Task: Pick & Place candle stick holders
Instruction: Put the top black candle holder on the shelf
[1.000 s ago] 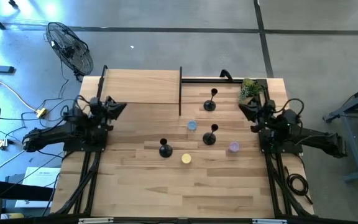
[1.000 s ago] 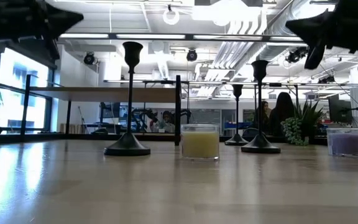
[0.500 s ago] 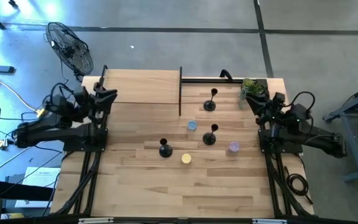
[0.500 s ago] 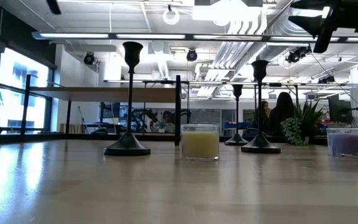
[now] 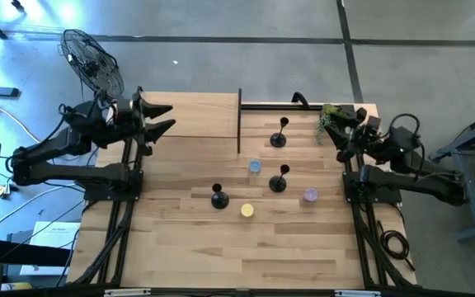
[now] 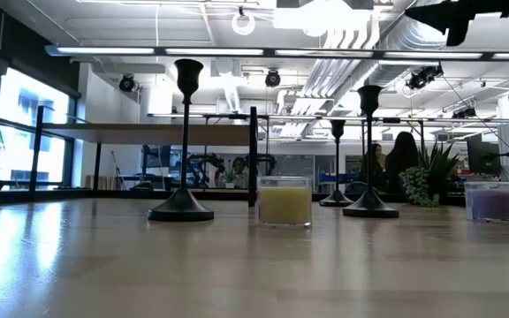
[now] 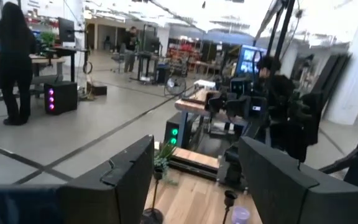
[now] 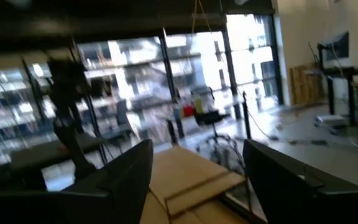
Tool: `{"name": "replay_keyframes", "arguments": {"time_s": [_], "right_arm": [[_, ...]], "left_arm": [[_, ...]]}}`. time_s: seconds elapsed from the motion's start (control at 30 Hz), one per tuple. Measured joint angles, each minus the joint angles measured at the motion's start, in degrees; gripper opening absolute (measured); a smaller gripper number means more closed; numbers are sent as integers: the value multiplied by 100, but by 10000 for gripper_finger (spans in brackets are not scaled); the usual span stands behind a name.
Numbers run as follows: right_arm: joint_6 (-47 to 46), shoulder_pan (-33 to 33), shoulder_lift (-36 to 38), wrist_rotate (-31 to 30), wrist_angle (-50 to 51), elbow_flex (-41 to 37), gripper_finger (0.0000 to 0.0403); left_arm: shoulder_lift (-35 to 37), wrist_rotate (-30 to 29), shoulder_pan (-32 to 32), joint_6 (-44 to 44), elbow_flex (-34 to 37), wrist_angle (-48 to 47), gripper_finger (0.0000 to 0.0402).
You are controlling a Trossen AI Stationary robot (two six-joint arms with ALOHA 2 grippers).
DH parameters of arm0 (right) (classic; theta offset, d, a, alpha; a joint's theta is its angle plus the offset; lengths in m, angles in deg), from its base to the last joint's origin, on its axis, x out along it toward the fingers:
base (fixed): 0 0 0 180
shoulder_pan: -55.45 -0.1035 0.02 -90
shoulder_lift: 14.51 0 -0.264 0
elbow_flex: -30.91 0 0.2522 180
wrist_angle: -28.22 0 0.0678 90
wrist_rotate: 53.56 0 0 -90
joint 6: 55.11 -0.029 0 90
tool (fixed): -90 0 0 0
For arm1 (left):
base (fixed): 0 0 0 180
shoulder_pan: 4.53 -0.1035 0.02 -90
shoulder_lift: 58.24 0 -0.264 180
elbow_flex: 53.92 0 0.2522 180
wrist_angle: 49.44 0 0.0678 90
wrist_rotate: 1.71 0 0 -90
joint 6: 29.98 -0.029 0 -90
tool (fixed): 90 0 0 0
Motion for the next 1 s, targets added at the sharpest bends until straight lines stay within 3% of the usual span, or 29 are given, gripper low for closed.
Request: {"name": "replay_keyframes", "arguments": {"time_s": [0.2, 0.3, 0.53, 0.73, 1.0], "right_arm": [[224, 0, -1241, -306, 2381, 1437, 246], [106, 0, -1793, -317, 3007, 2055, 246], [209, 185, -2943, -423, 3534, 2929, 246], [-369, 745, -3986, 138, 3918, 3513, 246], [-341, 1320, -5031, 765, 3879, 3969, 246]], "left_arm": [[-237, -342, 0, -42, -511, -508, 233], [-247, -910, 0, 39, -551, -485, 233], [-247, -1795, 0, 478, -553, -471, 233], [-247, -1822, 0, 486, -553, -461, 233], [-247, -1822, 0, 500, -551, -461, 233]]}}
